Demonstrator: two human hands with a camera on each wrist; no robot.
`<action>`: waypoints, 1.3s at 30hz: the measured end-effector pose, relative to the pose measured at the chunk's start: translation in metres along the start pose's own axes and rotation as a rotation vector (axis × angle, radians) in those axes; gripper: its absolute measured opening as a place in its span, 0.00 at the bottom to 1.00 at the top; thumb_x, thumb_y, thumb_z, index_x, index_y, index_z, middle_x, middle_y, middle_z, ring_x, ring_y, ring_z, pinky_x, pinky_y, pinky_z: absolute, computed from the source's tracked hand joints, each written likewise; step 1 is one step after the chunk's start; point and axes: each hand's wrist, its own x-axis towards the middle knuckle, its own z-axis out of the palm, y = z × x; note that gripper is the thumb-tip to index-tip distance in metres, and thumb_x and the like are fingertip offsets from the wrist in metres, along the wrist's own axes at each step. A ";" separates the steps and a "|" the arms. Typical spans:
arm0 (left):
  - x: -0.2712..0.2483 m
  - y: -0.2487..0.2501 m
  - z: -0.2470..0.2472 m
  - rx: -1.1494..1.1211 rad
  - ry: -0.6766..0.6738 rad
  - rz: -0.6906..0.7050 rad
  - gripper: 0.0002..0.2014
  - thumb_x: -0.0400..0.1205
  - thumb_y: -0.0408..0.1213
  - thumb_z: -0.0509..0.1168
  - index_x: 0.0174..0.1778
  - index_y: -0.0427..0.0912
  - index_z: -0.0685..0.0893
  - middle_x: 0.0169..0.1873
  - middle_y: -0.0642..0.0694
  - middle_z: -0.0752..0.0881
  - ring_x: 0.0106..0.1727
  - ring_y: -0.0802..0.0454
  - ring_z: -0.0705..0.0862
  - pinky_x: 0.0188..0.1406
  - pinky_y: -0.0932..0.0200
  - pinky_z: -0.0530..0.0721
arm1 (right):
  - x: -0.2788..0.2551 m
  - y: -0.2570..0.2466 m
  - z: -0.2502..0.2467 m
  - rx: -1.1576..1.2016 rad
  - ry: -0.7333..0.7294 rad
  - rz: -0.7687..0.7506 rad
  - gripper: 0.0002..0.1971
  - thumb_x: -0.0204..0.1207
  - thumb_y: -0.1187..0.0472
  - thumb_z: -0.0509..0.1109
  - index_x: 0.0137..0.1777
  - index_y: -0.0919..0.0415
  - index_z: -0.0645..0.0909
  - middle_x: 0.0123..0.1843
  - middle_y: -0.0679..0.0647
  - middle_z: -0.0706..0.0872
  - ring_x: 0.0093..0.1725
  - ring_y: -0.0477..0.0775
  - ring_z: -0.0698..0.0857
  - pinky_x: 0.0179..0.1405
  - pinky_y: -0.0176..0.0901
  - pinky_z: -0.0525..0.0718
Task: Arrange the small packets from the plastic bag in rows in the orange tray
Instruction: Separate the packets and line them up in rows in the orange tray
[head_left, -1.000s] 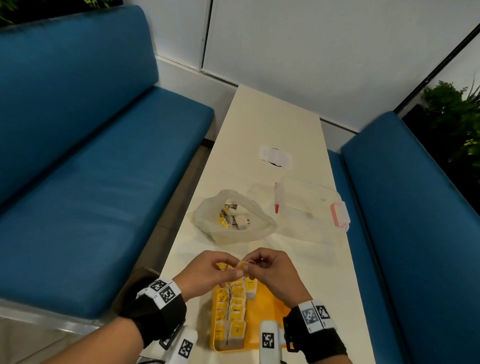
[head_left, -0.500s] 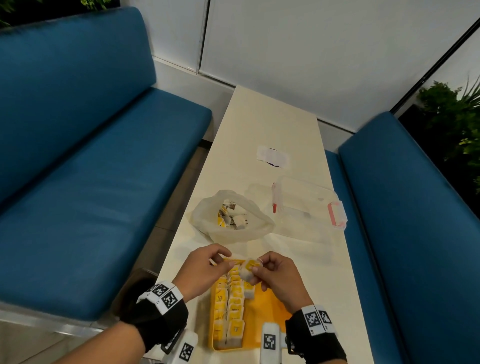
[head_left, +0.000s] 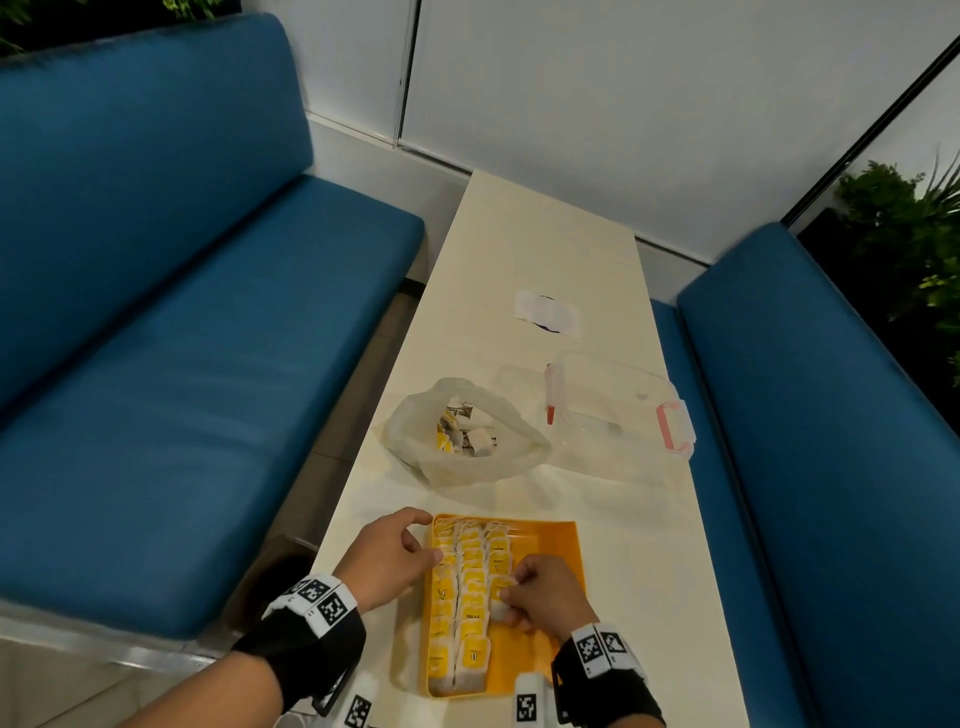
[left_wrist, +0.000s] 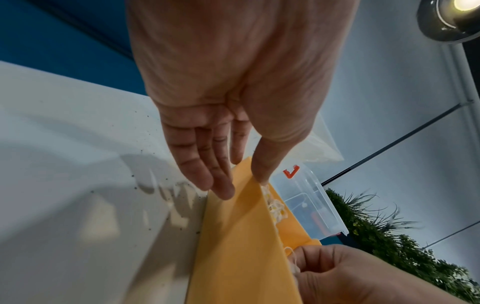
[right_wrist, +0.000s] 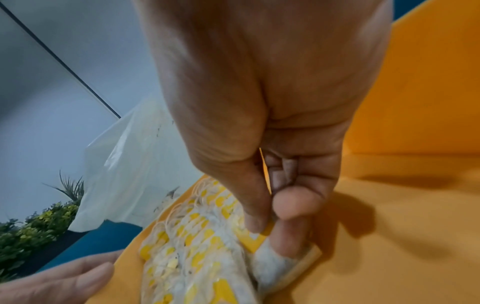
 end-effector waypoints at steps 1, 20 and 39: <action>0.000 -0.001 0.000 -0.003 -0.005 -0.002 0.25 0.78 0.48 0.77 0.71 0.56 0.80 0.42 0.47 0.89 0.40 0.52 0.90 0.47 0.50 0.91 | 0.002 0.000 0.002 -0.001 0.015 -0.001 0.11 0.73 0.69 0.76 0.39 0.58 0.75 0.30 0.60 0.87 0.23 0.55 0.83 0.22 0.43 0.79; -0.013 0.028 -0.020 0.180 0.037 0.039 0.15 0.83 0.50 0.71 0.65 0.54 0.84 0.45 0.55 0.87 0.43 0.61 0.87 0.44 0.67 0.83 | -0.019 -0.037 -0.010 -0.002 0.189 0.005 0.11 0.71 0.64 0.78 0.42 0.61 0.76 0.36 0.59 0.87 0.22 0.51 0.86 0.20 0.39 0.81; 0.062 0.125 -0.096 0.598 0.165 0.229 0.32 0.77 0.43 0.75 0.75 0.47 0.71 0.70 0.45 0.79 0.64 0.42 0.84 0.61 0.45 0.86 | -0.034 -0.179 -0.037 0.116 0.606 -0.657 0.05 0.79 0.65 0.66 0.43 0.54 0.81 0.26 0.50 0.84 0.27 0.52 0.87 0.32 0.39 0.83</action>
